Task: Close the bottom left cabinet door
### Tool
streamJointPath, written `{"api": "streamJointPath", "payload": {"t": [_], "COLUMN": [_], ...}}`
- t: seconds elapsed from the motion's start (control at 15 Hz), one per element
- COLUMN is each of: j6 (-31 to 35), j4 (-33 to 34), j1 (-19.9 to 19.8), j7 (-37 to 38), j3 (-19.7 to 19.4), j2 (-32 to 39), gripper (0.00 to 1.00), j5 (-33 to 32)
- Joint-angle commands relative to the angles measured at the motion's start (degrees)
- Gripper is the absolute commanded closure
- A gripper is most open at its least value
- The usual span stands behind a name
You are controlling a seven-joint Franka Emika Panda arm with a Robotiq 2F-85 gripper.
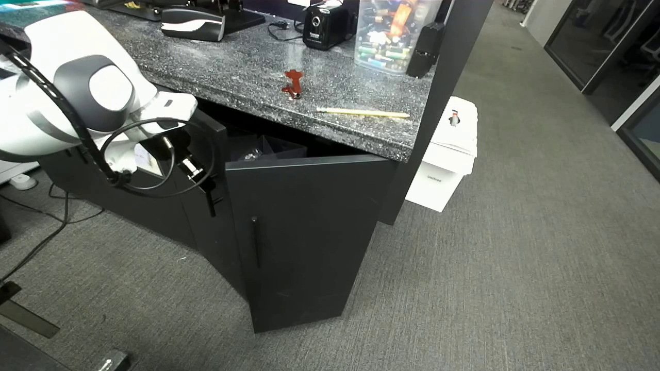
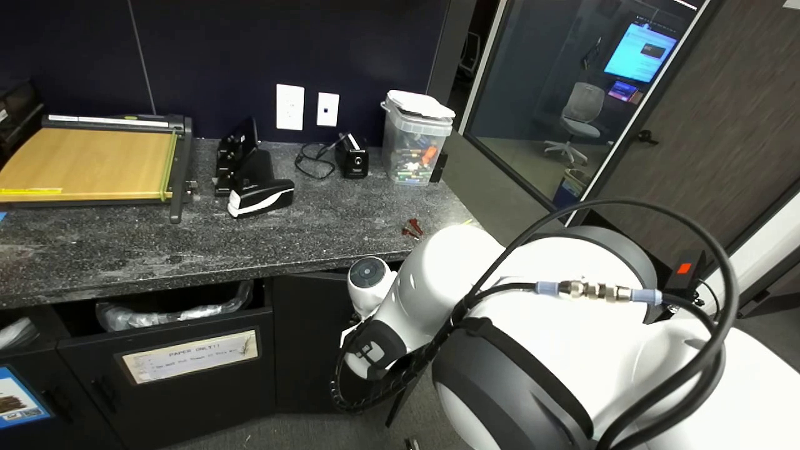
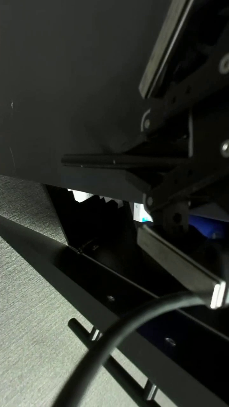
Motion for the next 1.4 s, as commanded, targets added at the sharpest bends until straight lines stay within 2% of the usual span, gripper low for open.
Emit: {"api": "streamJointPath", "payload": {"t": [0.0, 0.2, 0.4, 0.73, 0.8, 0.87, 1.0, 1.2, 1.33], "j6": [-2.68, -5.27, -9.40, -16.23, -16.99, -18.27, -23.25, -28.91, -34.20], "j4": [9.10, 17.56, 26.93, 32.44, 31.99, 31.30, 27.69, 15.10, 10.34], "j1": [0.98, -0.54, -3.84, -6.57, -6.76, -7.05, -6.92, -4.68, -5.35], "j7": [1.30, 1.73, 1.13, 1.98, 2.14, 1.87, -0.83, -7.05, -7.10], "j3": [-4.62, -6.35, -5.74, -2.93, -2.28, -1.16, 1.93, 5.67, 9.17], "j2": [3.56, 7.29, 10.42, 11.01, 10.57, 9.86, 6.17, -4.07, -9.59], "gripper": [0.95, 0.95, 0.95, 0.95, 0.56, 0.54, 0.42, 0.19, 0.06], "j5": [-0.09, -0.27, -1.25, -3.27, -3.47, -3.48, -3.96, -0.98, -3.21]}}
